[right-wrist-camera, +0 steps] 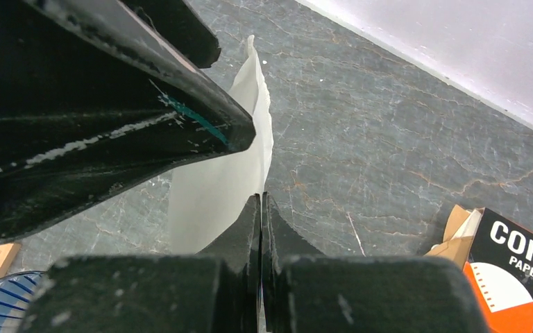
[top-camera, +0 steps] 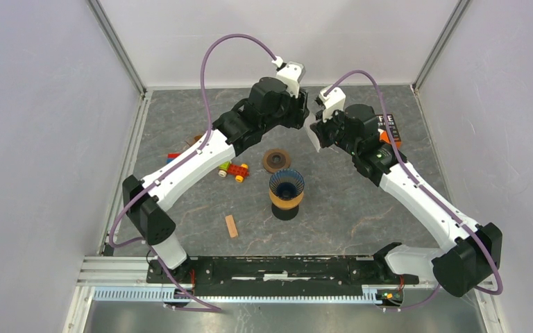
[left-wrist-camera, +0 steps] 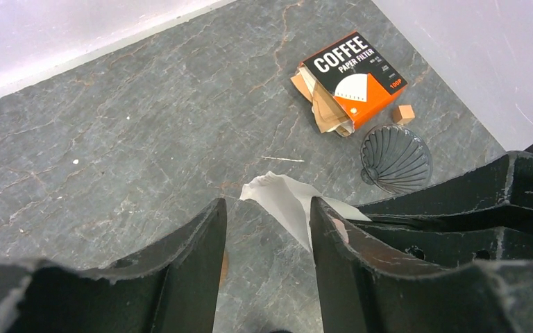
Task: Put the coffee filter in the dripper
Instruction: Pick up the coffee filter from the coffee filter holder.
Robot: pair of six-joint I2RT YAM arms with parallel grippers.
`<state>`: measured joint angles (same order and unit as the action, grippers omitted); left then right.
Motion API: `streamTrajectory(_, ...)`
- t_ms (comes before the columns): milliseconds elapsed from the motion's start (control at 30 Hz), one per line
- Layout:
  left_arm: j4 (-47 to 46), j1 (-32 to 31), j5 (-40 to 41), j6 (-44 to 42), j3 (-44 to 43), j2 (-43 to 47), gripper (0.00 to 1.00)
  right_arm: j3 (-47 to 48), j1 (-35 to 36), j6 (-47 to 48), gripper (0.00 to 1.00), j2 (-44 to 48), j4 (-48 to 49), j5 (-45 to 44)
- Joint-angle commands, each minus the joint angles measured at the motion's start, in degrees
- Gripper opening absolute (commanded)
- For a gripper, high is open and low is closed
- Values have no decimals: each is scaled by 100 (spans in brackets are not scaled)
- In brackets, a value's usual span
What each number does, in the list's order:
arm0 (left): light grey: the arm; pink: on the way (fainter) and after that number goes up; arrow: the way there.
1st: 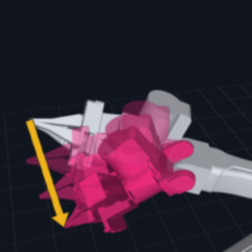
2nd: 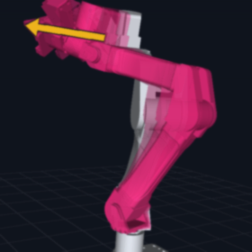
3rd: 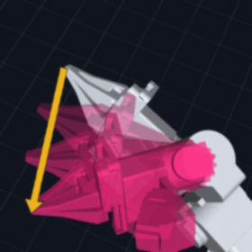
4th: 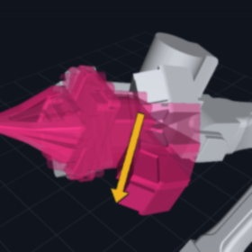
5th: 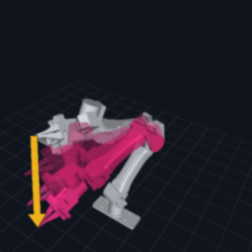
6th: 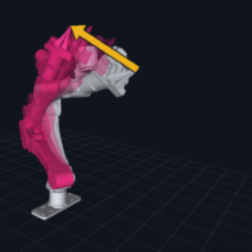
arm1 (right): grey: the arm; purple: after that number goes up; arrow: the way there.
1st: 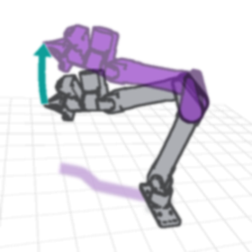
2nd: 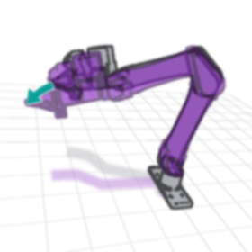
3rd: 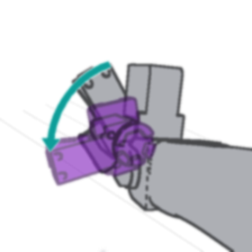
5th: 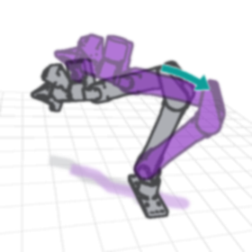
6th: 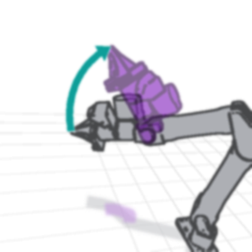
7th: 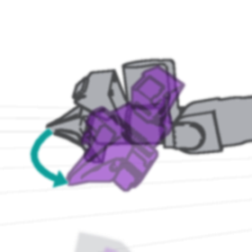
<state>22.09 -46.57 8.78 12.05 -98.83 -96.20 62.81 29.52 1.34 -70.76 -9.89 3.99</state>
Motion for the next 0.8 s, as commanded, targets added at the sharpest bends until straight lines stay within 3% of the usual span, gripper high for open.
streamTrajectory(0,-249,7,-176,-442,-216,-60,55,-23,-18,-26,0,174,275,113)
streamTrajectory(367,-218,17,-267,-969,-9,34,55,-23,-28,92,0,242,238,114)
streamTrajectory(767,-655,64,-1073,-2327,513,432,67,-120,-61,123,0,264,308,762)
